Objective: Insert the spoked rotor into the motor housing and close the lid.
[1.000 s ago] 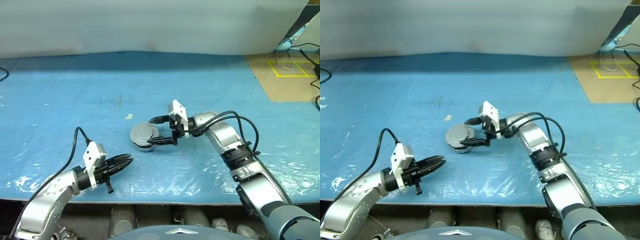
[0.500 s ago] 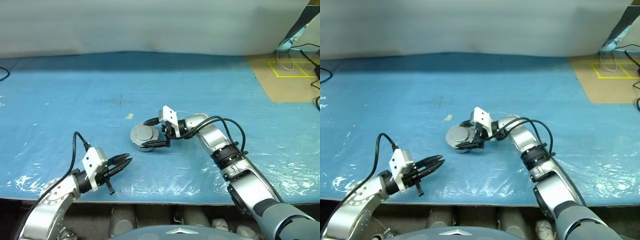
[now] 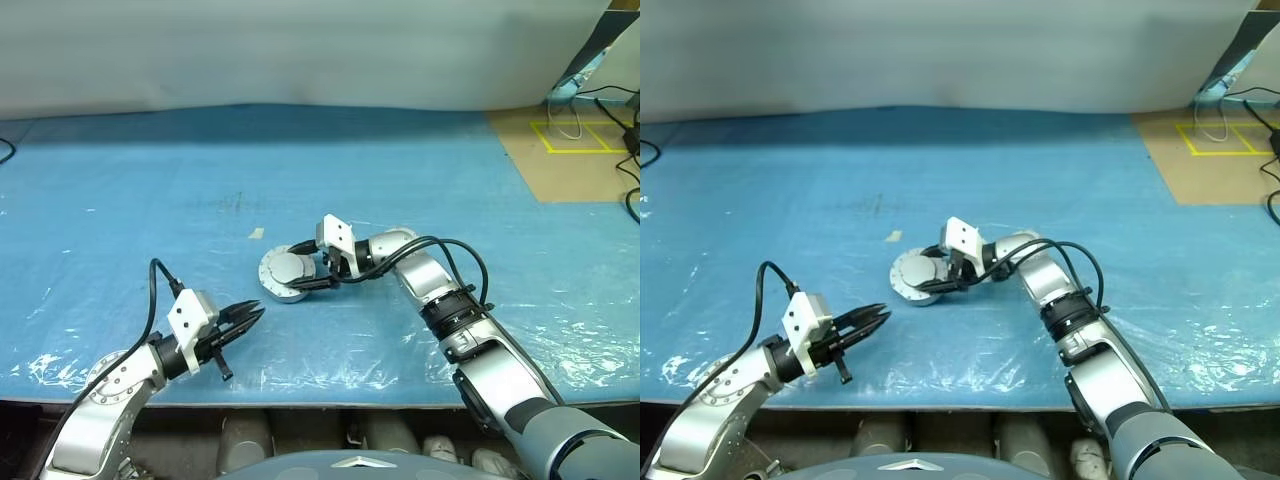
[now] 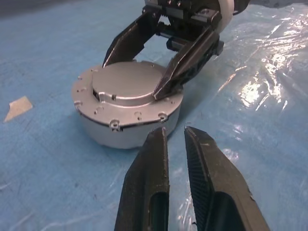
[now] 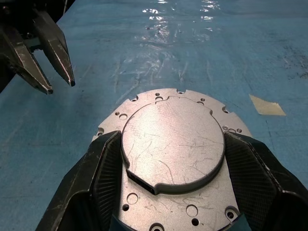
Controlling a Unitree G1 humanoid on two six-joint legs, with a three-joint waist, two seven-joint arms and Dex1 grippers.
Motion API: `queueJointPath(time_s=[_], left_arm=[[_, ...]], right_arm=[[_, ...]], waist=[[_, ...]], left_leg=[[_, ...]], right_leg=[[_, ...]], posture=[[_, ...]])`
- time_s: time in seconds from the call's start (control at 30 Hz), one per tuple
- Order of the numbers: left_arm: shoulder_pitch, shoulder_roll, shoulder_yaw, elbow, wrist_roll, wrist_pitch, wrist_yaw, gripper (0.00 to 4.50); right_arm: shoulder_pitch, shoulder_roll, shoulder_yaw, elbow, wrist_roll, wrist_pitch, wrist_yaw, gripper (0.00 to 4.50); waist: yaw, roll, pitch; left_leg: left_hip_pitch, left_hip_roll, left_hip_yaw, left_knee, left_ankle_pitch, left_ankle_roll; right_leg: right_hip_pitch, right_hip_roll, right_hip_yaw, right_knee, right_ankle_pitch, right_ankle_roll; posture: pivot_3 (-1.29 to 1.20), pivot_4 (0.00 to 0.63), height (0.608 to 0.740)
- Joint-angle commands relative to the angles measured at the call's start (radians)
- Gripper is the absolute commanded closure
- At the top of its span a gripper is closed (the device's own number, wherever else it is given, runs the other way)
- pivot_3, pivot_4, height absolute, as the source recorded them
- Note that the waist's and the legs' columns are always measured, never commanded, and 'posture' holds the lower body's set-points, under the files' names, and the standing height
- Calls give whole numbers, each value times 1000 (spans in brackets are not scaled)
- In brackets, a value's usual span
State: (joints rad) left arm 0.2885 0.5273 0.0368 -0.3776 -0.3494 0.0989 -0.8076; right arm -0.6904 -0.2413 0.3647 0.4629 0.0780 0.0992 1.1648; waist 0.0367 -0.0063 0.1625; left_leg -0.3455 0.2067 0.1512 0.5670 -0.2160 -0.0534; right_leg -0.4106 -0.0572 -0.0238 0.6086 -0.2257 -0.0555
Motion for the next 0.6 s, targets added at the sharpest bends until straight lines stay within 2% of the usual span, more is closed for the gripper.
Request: queueJointPath(time_s=[0.03,0.33,0.6], left_arm=[[14,10,18,2,8,-42,-8,3857],[46,-2,-6,96,58,-164,-29,3857],[35,-23,-20,183,71,-247,-39,3857]], right_arm=[[-20,6,-29,-11,36,44,20,1528],[-24,-29,1,-16,11,32,89,1528],[-16,1,-1,17,-5,16,52,1528]], waist=[[0,0,0],[2,0,0],[1,0,0]], left_leg=[[0,0,0,0,0,0],[1,0,0,0,0,3],[2,0,0,0,-1,2]], right_leg=[[0,0,0,0,0,0],[-1,0,0,0,0,0],[2,0,0,0,0,0]], posture=[[0,150,740],[0,150,740],[0,150,740]])
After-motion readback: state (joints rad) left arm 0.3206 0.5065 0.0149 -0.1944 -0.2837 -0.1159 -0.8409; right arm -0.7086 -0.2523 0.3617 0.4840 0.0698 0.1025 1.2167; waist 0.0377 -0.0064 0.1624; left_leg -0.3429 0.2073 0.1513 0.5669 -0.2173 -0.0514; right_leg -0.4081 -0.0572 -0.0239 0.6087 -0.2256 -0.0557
